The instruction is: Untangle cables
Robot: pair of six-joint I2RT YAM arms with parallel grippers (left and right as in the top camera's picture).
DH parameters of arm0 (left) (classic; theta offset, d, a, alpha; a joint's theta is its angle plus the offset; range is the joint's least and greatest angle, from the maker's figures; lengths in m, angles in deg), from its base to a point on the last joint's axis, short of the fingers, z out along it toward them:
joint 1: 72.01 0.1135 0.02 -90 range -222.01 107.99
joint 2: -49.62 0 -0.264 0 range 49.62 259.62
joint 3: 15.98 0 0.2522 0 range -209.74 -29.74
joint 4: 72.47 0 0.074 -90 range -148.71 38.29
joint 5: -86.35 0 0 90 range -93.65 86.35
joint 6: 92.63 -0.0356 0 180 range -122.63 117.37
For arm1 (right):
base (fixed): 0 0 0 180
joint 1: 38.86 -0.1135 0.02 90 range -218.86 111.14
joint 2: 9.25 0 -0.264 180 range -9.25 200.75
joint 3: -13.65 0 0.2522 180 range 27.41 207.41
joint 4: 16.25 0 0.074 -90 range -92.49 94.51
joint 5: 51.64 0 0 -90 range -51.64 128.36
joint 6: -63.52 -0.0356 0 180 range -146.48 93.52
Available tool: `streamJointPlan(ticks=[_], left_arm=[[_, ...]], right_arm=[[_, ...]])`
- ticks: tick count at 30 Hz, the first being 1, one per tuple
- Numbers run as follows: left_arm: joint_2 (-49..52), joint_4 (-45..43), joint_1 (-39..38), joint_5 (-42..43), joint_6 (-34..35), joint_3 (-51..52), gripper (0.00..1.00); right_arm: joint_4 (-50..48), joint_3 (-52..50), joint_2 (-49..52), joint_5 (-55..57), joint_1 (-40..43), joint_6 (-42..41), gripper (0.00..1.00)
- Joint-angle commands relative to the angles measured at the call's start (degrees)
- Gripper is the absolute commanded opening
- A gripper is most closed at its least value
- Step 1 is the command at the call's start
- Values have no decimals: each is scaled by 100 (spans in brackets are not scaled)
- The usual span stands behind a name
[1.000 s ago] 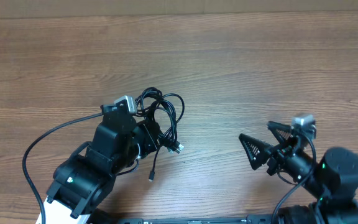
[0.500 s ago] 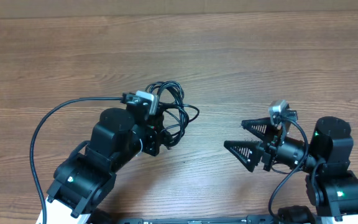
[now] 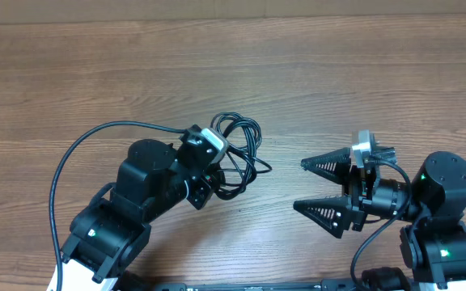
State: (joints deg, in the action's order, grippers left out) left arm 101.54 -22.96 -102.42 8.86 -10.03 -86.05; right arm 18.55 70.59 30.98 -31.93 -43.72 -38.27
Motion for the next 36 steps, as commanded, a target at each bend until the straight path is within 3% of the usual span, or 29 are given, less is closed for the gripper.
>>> streamJointPlan(ticks=[1,8,17,19,21,22,24,30,32,36], left_arm=[[-15,-157,-48,623,-595,-127,4],[236,-411,-188,1563,-1071,-127,4],[726,-739,-938,1694,-1488,-127,4],[748,-804,-949,1696,-1484,-129,4],[754,-839,-946,1694,-1464,-127,4],[756,-861,-946,1694,-1432,-129,4],[756,-903,-946,1696,-1375,-127,4],[761,-946,-946,1716,-1314,-129,8],[761,-946,-946,1714,-1314,-129,12],[758,-940,-942,1698,-1311,-129,24]], right_arm=[[-20,157,-28,-144,4,-63,100],[-42,157,-28,-96,4,-63,100],[-37,157,-28,118,4,-66,100],[-37,157,-28,118,4,-66,89],[-35,155,-28,118,4,-66,73],[-37,155,-28,118,4,-66,60],[-37,155,-24,120,4,-63,46],[-39,155,79,118,4,-63,10],[-39,155,146,118,4,-66,4],[-37,155,258,116,4,-63,4]])
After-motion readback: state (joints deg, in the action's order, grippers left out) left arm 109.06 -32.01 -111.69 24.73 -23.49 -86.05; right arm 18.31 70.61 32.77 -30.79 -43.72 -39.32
